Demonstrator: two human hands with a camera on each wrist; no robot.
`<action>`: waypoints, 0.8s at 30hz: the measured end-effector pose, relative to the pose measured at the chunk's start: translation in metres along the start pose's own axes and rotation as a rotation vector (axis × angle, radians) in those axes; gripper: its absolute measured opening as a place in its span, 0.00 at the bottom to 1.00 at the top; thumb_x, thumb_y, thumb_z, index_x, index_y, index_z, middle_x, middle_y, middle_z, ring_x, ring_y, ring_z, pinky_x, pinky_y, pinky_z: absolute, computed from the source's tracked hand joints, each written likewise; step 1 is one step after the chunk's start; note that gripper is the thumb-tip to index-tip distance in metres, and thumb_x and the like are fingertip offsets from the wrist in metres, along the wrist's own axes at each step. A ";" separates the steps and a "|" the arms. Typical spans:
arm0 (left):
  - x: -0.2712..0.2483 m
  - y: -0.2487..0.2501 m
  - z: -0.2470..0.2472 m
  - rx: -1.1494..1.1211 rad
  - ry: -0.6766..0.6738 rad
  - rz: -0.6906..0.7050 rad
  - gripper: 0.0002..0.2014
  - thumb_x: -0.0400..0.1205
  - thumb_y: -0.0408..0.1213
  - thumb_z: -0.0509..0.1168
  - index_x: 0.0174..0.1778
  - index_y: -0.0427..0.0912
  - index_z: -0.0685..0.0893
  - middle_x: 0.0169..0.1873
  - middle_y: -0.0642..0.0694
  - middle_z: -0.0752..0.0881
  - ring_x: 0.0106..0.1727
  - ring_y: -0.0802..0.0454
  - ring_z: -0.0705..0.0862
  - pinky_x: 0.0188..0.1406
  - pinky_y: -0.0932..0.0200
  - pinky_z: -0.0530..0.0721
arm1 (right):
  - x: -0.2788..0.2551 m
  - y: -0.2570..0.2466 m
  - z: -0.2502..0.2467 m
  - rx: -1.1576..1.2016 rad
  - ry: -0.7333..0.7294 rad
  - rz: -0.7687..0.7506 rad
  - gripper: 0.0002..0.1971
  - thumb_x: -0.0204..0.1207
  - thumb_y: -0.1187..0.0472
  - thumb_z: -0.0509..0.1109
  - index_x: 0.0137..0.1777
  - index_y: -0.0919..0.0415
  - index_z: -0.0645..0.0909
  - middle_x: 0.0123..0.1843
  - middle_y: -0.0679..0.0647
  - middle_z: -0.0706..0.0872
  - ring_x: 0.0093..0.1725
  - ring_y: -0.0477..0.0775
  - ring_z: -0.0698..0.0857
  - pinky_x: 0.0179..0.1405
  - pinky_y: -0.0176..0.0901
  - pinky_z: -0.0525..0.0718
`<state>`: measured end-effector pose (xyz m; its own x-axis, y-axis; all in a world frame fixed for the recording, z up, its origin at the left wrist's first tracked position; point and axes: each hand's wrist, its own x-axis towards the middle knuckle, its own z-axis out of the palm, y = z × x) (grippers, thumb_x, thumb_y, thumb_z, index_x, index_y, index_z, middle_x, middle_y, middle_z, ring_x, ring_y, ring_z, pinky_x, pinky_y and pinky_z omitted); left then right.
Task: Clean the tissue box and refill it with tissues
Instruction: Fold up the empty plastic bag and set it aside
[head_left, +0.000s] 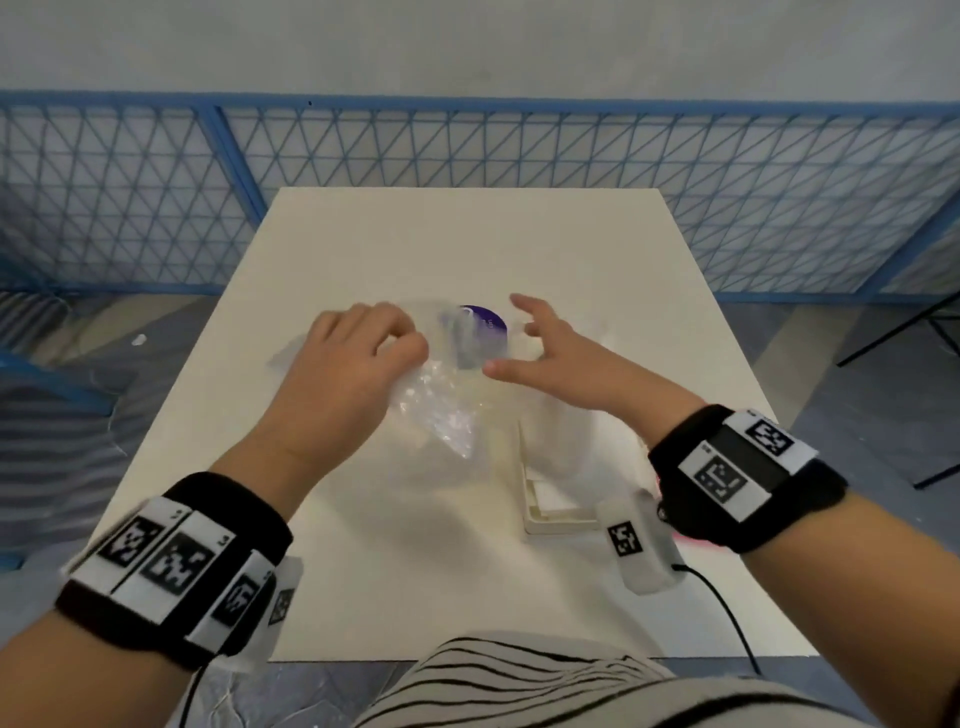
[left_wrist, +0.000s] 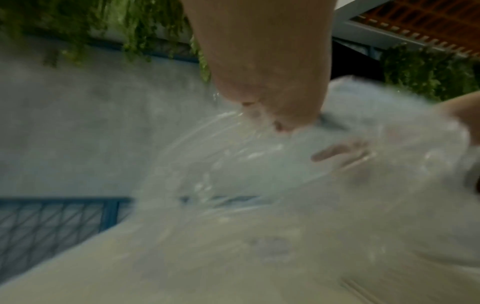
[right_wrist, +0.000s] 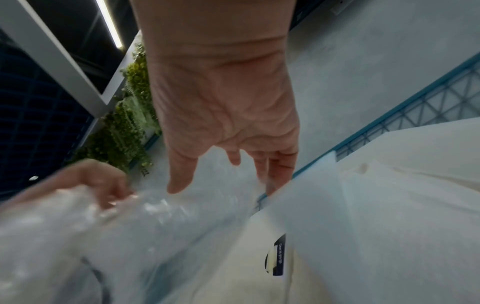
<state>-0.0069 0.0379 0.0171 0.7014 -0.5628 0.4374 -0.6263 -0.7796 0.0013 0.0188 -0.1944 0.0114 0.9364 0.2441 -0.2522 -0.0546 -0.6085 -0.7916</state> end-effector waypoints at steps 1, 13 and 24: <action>0.000 -0.001 -0.005 0.015 0.107 0.060 0.12 0.70 0.28 0.52 0.47 0.45 0.72 0.47 0.42 0.78 0.46 0.42 0.73 0.45 0.51 0.64 | -0.001 -0.002 -0.004 0.044 -0.004 0.023 0.44 0.72 0.44 0.74 0.82 0.47 0.52 0.77 0.51 0.68 0.75 0.53 0.71 0.69 0.43 0.70; 0.009 -0.001 -0.001 -1.156 0.076 -1.178 0.14 0.85 0.51 0.58 0.50 0.42 0.74 0.48 0.44 0.81 0.46 0.48 0.84 0.38 0.56 0.88 | -0.011 0.009 -0.016 0.620 0.349 -0.098 0.07 0.83 0.71 0.61 0.47 0.59 0.75 0.47 0.55 0.90 0.29 0.50 0.88 0.26 0.37 0.84; 0.031 0.003 0.048 -1.127 -0.067 -1.162 0.11 0.82 0.31 0.64 0.56 0.28 0.76 0.51 0.33 0.82 0.39 0.47 0.85 0.29 0.59 0.90 | -0.010 0.018 -0.015 0.473 0.349 -0.083 0.08 0.83 0.67 0.61 0.45 0.57 0.78 0.34 0.58 0.85 0.19 0.42 0.77 0.17 0.33 0.74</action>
<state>0.0293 0.0046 -0.0127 0.9433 0.1218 -0.3087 0.3279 -0.2006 0.9231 0.0134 -0.2193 0.0079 0.9984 -0.0347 -0.0445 -0.0499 -0.1755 -0.9832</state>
